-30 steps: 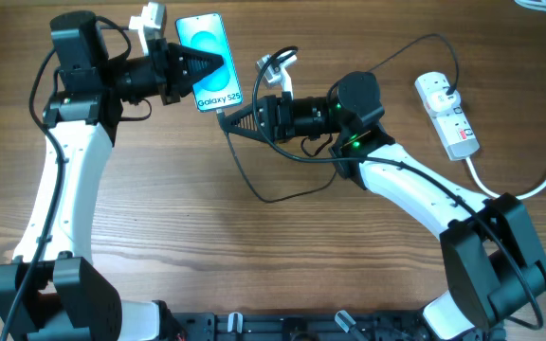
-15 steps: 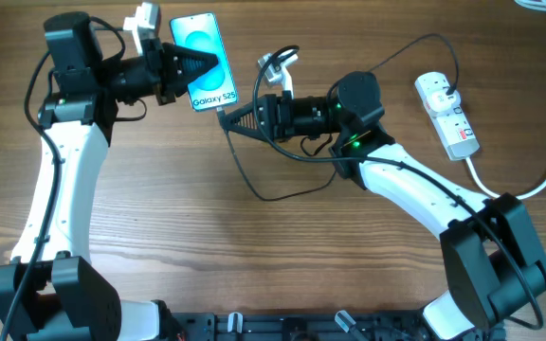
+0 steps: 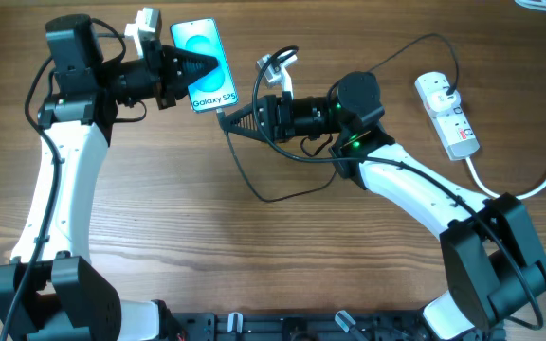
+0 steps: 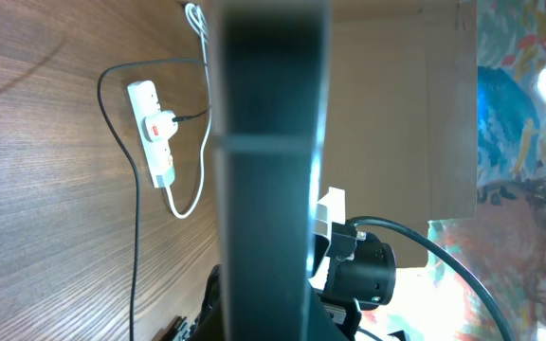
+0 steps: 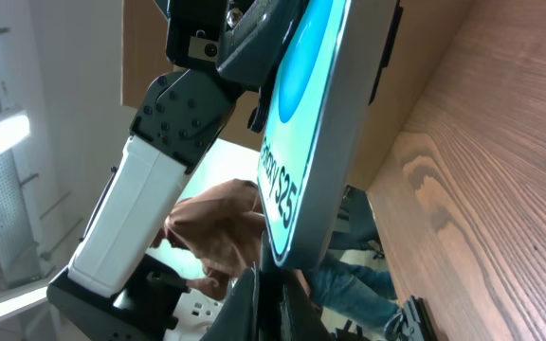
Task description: Plug charger to phone and switch on socket
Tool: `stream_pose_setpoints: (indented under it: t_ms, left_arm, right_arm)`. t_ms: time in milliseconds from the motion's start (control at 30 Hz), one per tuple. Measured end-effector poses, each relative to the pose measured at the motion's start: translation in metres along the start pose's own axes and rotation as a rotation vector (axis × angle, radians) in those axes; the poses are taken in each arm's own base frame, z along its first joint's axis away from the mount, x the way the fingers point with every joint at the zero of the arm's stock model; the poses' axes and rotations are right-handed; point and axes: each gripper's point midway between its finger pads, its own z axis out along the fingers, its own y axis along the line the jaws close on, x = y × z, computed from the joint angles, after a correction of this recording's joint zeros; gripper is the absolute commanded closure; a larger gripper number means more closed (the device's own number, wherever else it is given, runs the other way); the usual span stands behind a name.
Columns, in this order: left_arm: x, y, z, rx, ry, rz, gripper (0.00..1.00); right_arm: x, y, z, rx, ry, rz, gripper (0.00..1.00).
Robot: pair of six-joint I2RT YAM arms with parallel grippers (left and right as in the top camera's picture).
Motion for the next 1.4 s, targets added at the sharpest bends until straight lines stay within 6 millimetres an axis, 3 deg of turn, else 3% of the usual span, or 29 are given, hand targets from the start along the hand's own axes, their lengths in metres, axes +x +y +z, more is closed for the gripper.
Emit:
stream_pose_setpoints:
  t_ms: [833, 1067, 1400]
  left_arm:
    - [-0.0009, 0.0008, 0.0, -0.004, -0.005, -0.007, 0.96]
    - [-0.0008, 0.0009, 0.0, -0.005, -0.005, -0.009, 0.96]
    - [-0.0026, -0.0013, 0.0, 0.0, -0.009, 0.004, 0.96]
  right_arm:
    - [-0.0002, 0.0002, 0.0032, 0.0, -0.009, 0.001, 0.96]
    - [-0.0012, -0.0077, 0.003, 0.024, -0.02, 0.027, 0.96]
    - [0.0006, 0.0011, 0.0031, -0.002, -0.005, 0.001, 0.96]
